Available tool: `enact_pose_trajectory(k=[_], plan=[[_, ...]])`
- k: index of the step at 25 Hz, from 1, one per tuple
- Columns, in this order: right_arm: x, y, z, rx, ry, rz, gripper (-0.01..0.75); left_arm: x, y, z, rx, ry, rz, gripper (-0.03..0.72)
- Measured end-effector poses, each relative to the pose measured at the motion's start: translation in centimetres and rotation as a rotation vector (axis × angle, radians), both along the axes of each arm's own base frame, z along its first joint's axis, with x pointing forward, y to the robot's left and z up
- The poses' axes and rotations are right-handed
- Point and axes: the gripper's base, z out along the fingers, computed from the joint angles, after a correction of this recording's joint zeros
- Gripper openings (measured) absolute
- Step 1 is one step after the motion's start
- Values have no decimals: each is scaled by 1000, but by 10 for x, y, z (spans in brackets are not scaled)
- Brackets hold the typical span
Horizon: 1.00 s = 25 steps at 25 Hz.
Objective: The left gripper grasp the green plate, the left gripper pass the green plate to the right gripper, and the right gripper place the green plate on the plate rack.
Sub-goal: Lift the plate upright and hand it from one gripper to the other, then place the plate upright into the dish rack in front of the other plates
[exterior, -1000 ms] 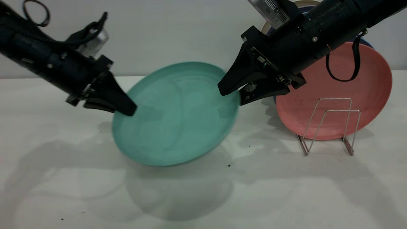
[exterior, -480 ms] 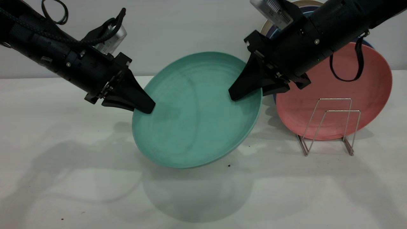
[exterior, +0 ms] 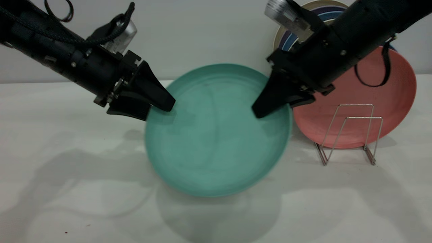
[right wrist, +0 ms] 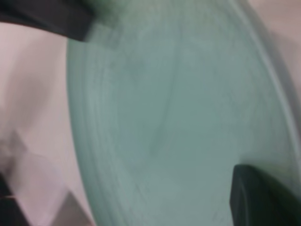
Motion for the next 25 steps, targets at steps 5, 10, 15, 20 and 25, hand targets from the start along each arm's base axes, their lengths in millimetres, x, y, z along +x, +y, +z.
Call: enact_pose_trajectory(k=[5, 10, 15, 20, 25], plan=[[5, -21, 20, -60, -146, 64, 76, -3, 7, 14, 6, -3, -25, 688], [0, -30, 61, -184, -452, 275, 75, -1, 29, 30, -5, -27, 18, 619], [-6, -50, 102, -392, -730, 454, 75, -2, 39, 33, -22, -3, 34, 583], [1, -85, 121, -553, -849, 416, 75, -3, 39, 33, -28, 4, 30, 580], [6, -112, 123, -637, -900, 429, 75, -3, 39, 33, -28, 4, 30, 580]])
